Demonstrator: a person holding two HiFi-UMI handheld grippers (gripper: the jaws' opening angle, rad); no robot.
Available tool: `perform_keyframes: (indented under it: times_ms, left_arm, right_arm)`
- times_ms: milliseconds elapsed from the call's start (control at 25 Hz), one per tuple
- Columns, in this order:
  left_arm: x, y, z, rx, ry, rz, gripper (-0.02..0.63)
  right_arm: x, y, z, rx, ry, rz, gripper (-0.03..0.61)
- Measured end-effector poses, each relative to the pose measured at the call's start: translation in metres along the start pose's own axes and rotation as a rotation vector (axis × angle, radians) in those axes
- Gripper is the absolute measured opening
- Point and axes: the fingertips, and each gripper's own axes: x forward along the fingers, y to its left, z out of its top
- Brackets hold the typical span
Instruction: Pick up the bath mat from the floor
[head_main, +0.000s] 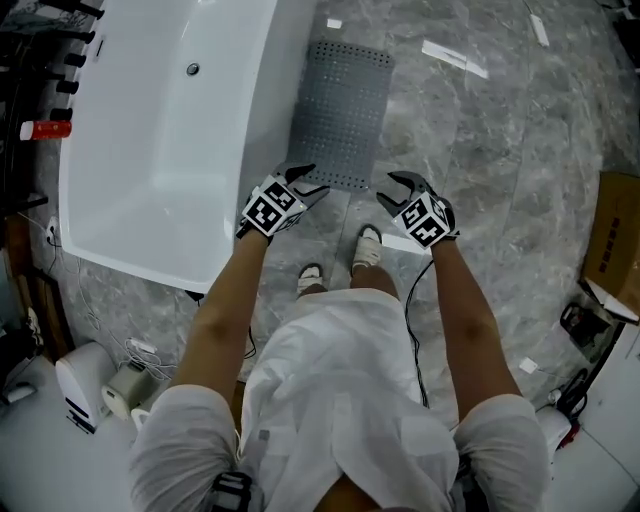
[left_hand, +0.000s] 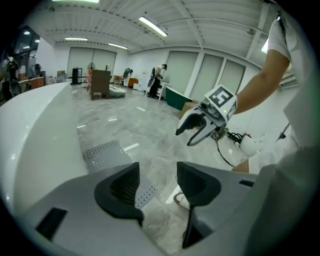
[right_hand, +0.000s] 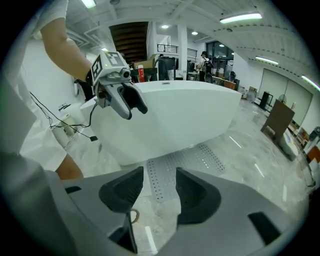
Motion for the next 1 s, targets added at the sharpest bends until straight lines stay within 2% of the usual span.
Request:
perform_keyframes:
  times_ms: [280,440,680,840,1000]
  left_arm:
    - [0.090,0.020,-0.102,0.135,0.259,-0.123,0.284]
    - [0.133,0.027,-0.154,0.244,0.414,-0.184,0.293]
    - [0.193,0.051,-0.220,0.379,0.558,-0.193,0.332]
    - [0.238,0.065,-0.267,0.423,0.659,-0.210,0.341]
    - [0.278,0.073,-0.295,0.453,0.706,-0.232,0.341]
  right_arm:
    - [0.087,0.011,-0.061,-0.103,0.106,0.139,0.233]
    - [0.125,0.015,-0.096,-0.132,0.133,0.205,0.241]
    - [0.165,0.007,-0.121,-0.124,0.106,0.241,0.252]
    - [0.187,-0.010,-0.129,-0.108,0.070,0.226,0.250]
    - [0.215,-0.022,-0.149,-0.134,0.107,0.249,0.251]
